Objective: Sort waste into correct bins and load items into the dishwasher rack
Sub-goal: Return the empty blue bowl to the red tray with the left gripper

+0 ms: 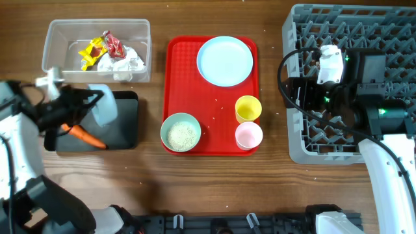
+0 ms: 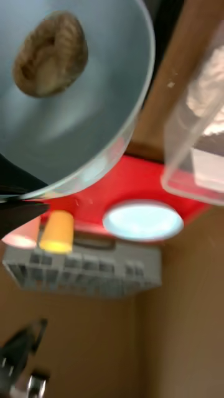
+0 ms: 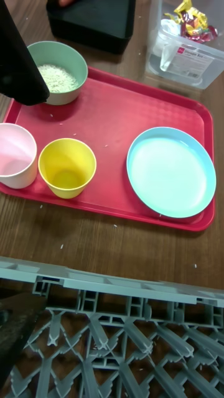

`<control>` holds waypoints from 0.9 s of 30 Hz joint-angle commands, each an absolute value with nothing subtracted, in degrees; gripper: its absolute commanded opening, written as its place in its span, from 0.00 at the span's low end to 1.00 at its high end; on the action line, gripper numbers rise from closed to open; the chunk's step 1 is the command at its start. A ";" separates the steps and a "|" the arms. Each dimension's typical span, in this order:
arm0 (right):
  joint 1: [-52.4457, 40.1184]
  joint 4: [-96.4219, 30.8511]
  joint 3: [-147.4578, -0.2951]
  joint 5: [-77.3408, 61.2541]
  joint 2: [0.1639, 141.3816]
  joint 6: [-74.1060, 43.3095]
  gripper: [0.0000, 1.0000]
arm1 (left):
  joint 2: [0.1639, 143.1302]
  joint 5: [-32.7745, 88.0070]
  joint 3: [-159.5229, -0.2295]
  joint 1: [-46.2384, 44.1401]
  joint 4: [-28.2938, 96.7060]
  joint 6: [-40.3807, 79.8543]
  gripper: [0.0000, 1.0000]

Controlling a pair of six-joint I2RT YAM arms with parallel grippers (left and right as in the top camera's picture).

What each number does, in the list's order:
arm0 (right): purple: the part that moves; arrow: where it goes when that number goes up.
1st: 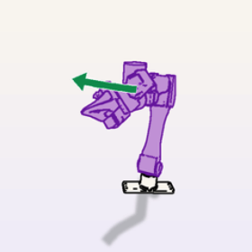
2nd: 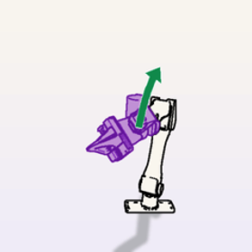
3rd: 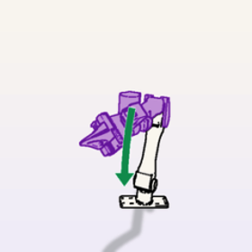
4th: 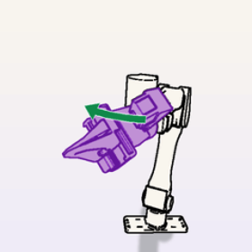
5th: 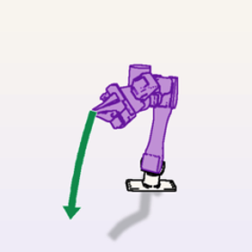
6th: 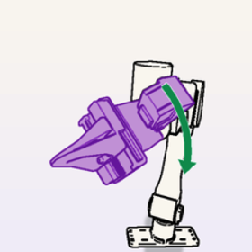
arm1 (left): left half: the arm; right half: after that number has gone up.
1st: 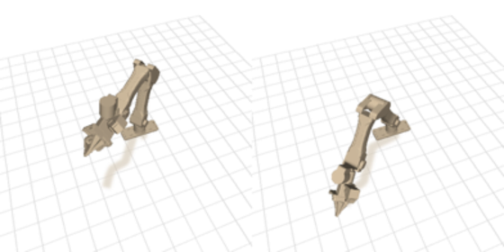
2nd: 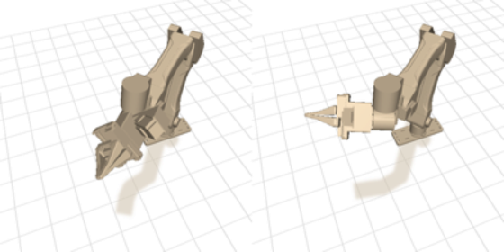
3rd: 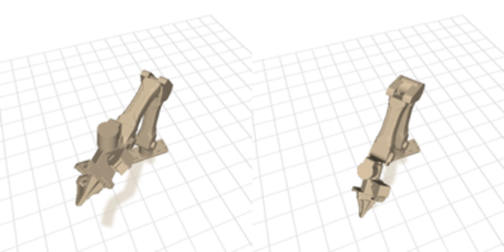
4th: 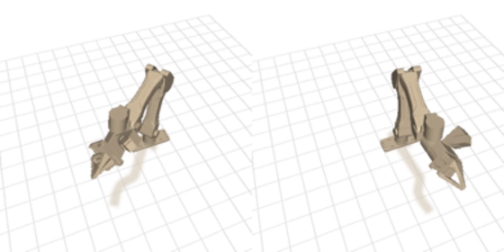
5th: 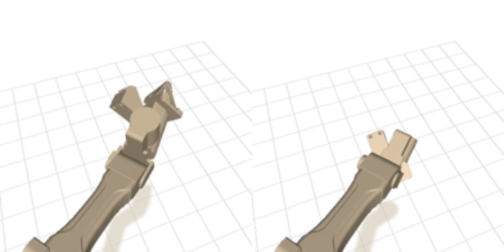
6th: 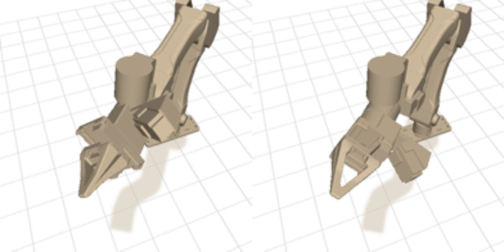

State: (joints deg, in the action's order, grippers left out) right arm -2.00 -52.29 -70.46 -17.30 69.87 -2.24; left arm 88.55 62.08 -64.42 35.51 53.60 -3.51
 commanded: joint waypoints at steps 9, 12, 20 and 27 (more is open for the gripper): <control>-2.17 -52.07 -71.50 -16.51 69.93 -1.52 1.00 | 88.29 87.50 -60.25 43.38 51.88 -10.11 0.04; -2.17 -51.90 -71.53 -16.51 69.93 -1.56 0.99 | 88.27 86.52 -60.31 42.72 50.72 -10.11 0.04; -2.17 -51.51 -71.53 -16.51 69.93 -1.65 1.00 | 84.68 46.48 -67.11 7.01 35.99 6.20 0.04; -2.17 -51.90 -71.53 -16.51 69.93 -1.65 1.00 | 90.37 -5.17 -67.09 -25.50 26.89 7.70 0.04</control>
